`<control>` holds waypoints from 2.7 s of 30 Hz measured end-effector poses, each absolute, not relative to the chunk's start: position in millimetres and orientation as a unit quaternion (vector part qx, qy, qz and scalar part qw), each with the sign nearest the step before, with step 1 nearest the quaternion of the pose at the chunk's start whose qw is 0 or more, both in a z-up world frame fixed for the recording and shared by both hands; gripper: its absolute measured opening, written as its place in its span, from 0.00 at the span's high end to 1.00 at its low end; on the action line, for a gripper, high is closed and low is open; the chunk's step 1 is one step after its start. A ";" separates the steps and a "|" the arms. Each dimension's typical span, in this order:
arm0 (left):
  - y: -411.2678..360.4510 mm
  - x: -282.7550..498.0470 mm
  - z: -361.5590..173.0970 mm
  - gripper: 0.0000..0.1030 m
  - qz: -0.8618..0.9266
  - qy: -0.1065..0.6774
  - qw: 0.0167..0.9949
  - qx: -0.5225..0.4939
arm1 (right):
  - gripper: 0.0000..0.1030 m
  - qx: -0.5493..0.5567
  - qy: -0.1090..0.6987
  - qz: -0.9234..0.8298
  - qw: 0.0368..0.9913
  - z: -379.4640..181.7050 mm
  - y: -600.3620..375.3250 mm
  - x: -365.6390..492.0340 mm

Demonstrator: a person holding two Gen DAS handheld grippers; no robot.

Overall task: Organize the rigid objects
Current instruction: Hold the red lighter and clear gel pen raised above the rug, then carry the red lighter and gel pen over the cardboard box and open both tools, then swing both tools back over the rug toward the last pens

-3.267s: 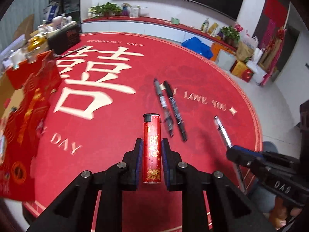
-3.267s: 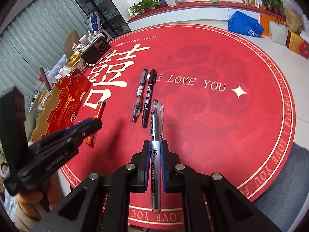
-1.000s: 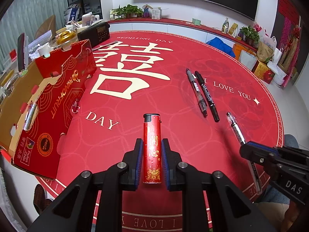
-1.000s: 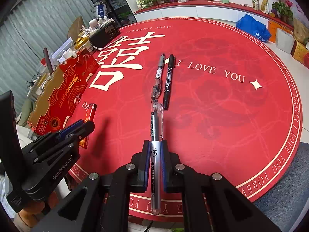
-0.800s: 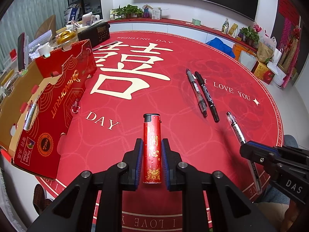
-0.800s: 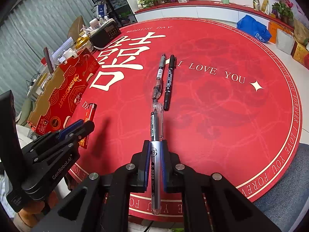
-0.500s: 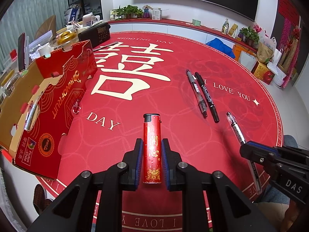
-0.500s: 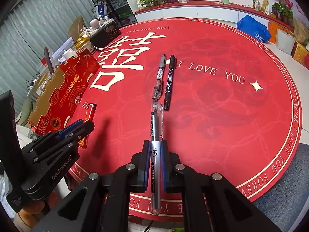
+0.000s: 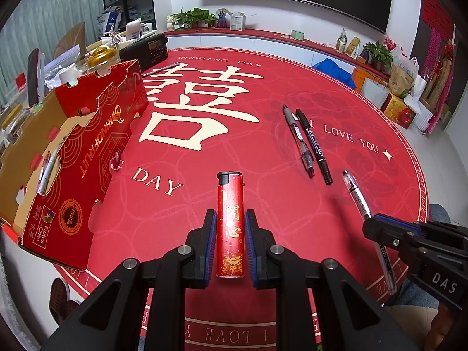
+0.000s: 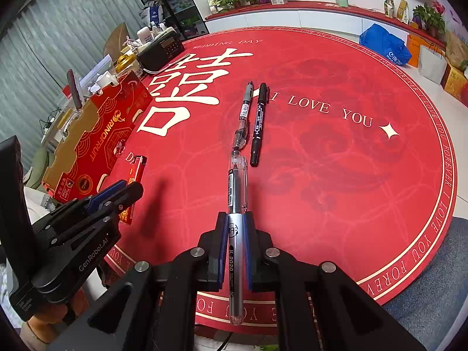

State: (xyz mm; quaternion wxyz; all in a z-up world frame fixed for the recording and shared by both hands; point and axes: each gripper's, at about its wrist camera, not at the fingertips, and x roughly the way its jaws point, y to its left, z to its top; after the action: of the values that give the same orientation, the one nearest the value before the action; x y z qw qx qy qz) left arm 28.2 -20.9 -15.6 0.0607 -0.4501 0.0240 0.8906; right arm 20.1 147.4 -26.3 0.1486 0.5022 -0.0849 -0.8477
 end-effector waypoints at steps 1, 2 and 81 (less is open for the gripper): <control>-21.5 28.6 -15.7 0.80 0.891 0.023 0.061 -0.450 | 0.89 0.502 -0.084 -0.848 0.148 -26.4 147.0 20.4; -22.2 28.7 -15.5 0.80 0.891 0.023 0.061 -0.449 | 0.89 0.501 -0.084 -0.849 0.147 -26.3 146.7 20.6; -247.6 -38.8 10.1 0.00 0.907 -0.047 -0.109 -0.404 | 0.09 0.400 0.059 -0.865 0.298 36.9 -90.5 -66.3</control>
State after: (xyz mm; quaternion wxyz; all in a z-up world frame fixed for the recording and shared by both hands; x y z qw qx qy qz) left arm -38.8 -247.6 10.1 -0.1093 -0.4035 -0.0466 0.9072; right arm -66.3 -90.5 36.9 0.2979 0.3996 0.0591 -0.8649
